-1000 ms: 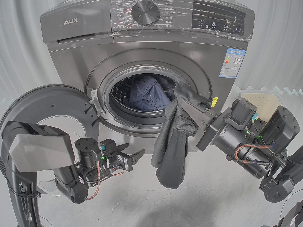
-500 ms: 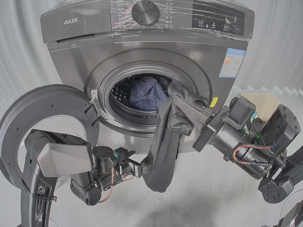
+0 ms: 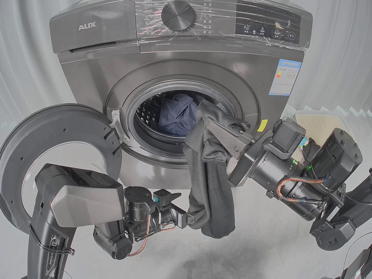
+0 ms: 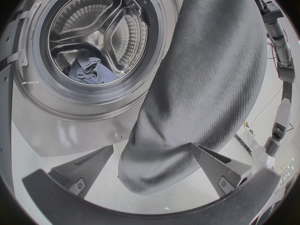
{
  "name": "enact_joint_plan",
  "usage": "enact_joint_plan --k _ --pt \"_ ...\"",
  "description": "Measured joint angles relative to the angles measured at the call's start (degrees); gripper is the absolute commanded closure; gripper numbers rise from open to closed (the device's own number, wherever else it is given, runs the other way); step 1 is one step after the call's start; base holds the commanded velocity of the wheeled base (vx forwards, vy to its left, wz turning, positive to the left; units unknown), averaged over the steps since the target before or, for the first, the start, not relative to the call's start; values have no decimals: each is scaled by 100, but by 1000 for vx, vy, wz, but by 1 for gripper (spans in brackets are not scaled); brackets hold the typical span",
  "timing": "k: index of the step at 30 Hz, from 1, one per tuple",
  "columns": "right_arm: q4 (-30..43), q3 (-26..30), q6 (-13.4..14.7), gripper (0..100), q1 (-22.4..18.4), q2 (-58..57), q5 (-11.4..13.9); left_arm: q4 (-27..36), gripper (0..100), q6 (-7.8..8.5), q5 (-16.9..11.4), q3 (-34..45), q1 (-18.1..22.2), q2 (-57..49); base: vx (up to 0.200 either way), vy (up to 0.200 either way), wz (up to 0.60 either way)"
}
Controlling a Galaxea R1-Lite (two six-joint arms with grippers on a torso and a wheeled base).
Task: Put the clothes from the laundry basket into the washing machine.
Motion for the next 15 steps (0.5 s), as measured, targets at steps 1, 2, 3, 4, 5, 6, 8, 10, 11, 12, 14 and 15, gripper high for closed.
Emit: enact_joint_plan --k 1,2,3,4,5,6,8,10,11,12,14,15 --pt "0 -6 0 100 11 11 -2 0 0 -2 1 -71 0 17 0 0 0" --pt "-4 -11 0 100 20 22 -2 5 0 -5 1 -151 -9 41 0 0 0" --pt "-4 -17 1 100 27 30 -5 5 0 -6 1 -195 -15 61 0 0 0" --pt "-6 -20 0 100 30 38 -7 10 0 -6 4 -261 -20 88 0 0 0" --pt "-4 -23 1 100 35 44 -7 10 0 -9 12 -313 -17 113 0 0 0" --pt "-4 -28 1 100 40 50 -7 11 0 -9 33 -380 -4 149 0 0 0" --pt "-6 -34 0 100 46 66 -5 5 100 0 77 -592 32 286 0 0 0" --pt "-6 -34 0 100 57 71 -5 2 100 0 77 -645 35 312 0 0 0" --pt "-9 -34 0 100 63 71 -5 2 100 0 77 -669 35 323 0 0 0" --pt "-9 -34 1 100 72 71 -5 2 100 0 77 -691 35 334 0 0 0" --pt "-12 -34 0 100 82 71 -2 5 100 0 77 -735 38 358 0 0 0" --pt "-15 -34 1 100 85 71 -5 5 100 -2 79 -758 43 372 0 0 0"
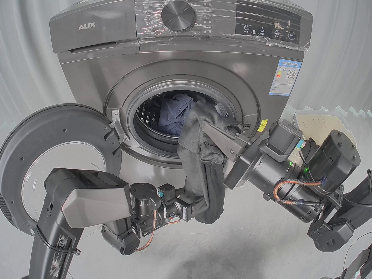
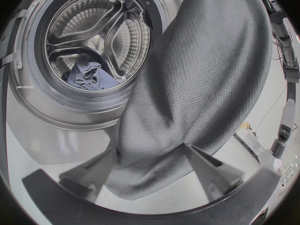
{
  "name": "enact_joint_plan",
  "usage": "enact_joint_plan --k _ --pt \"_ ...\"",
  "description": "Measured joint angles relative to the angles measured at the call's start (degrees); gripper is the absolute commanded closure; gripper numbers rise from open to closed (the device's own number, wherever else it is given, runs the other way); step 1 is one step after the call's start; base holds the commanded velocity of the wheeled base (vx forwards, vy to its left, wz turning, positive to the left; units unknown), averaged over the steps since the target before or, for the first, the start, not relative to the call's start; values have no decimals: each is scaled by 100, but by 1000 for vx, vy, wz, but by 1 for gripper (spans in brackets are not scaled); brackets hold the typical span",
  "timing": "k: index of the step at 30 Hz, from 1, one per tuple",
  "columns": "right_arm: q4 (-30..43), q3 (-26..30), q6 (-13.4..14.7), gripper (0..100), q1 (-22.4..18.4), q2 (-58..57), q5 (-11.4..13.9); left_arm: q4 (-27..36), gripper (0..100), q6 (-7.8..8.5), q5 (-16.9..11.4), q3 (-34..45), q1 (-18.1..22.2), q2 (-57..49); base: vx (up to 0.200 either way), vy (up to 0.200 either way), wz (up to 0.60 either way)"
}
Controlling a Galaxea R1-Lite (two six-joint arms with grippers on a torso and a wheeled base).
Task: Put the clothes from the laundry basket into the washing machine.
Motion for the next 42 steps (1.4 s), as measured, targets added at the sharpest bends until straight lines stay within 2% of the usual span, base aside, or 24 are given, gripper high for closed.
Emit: enact_joint_plan --k 6,10,18,25,32,42 --pt "-88 41 0 100 2 -7 2 -9 100 -4 23 -151 20 83 0 0 0" --pt "-84 69 0 100 -72 -18 -13 -9 100 22 165 -135 124 44 0 0 0" --pt "-49 139 5 100 -439 -29 -49 -17 100 93 310 701 430 -722 0 0 0" --pt "-73 297 7 100 -645 -110 -57 -22 100 282 233 1921 668 -1981 0 0 0" --pt "-99 310 16 100 -852 -206 -72 -20 100 332 41 2806 811 -3026 0 0 0" --pt "-119 221 29 100 -905 -272 -72 -6 100 345 -32 2697 919 -3585 0 0 0"
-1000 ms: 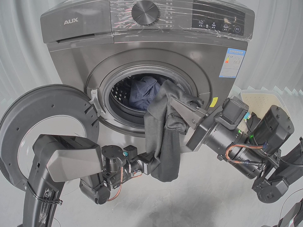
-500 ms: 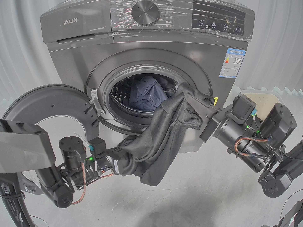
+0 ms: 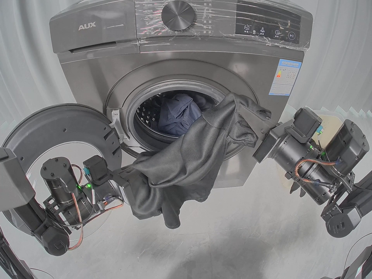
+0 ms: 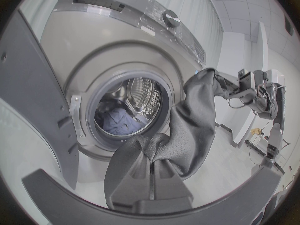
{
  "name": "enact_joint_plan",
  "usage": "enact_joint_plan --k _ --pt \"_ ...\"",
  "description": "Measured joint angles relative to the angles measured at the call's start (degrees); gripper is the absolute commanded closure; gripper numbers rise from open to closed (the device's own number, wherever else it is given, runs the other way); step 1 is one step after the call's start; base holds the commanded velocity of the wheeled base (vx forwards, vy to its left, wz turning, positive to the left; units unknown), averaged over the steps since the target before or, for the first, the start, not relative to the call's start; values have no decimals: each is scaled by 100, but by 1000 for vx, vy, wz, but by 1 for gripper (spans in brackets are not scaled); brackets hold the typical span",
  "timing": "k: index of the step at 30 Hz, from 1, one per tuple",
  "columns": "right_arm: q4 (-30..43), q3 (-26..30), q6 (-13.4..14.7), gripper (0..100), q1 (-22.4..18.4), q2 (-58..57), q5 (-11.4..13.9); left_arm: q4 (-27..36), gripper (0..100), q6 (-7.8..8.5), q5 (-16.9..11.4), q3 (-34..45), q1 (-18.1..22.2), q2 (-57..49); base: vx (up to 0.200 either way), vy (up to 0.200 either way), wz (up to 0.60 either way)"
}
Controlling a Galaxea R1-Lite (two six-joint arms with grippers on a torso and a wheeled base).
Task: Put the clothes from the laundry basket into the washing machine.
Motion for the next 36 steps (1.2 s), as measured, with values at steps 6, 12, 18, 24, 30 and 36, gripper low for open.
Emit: enact_joint_plan --k 6,12,18,24,30,36 --pt "-44 -18 -2 100 -27 -52 -2 -2 100 -96 -101 -221 126 -502 0 0 0" --pt "-55 -41 -5 100 -85 -141 -2 0 100 -233 -316 -354 189 -998 0 0 0" --pt "-59 -55 -20 100 -79 -265 0 4 100 -184 -323 -310 179 -1185 0 0 0" --pt "-59 -50 -22 100 -30 -325 1 4 0 -213 -307 -332 167 -1202 0 0 0" --pt "-63 -55 -18 100 63 -347 0 0 0 -260 -266 -334 160 -1068 0 0 0" --pt "-66 -99 -13 100 174 -362 -5 0 0 -257 -258 -343 149 -678 0 0 0"
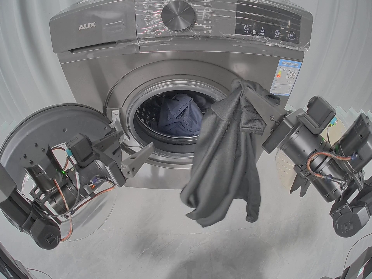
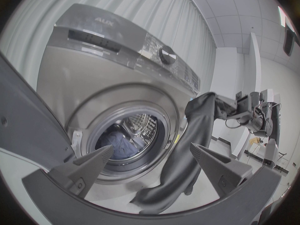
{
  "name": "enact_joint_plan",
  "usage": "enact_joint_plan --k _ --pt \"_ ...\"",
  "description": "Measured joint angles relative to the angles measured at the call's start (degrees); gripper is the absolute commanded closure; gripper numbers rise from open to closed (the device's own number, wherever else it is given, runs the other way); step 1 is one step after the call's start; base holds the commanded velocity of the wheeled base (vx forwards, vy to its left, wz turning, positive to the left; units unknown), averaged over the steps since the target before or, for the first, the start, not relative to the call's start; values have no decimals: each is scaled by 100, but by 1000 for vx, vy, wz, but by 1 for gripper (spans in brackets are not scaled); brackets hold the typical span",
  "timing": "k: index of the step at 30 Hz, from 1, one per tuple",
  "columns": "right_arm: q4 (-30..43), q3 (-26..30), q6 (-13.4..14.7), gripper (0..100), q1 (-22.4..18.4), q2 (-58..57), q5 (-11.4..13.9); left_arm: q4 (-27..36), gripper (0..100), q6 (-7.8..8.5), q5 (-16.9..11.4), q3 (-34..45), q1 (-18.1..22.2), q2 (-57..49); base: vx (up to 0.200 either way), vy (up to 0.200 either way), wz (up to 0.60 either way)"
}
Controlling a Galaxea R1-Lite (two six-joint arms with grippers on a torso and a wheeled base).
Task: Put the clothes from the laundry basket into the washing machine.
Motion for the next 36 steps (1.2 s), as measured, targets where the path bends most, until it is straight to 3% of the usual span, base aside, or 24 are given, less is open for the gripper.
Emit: enact_joint_plan --k 21,30,36 --pt "66 -15 -6 100 74 -93 -5 -7 0 84 17 336 -404 809 0 0 0" --pt "95 -102 -9 100 99 -16 -185 0 0 -37 69 111 -1257 435 0 0 0" --pt "73 -226 27 100 295 127 -384 6 0 -50 124 -514 -1657 477 0 0 0"
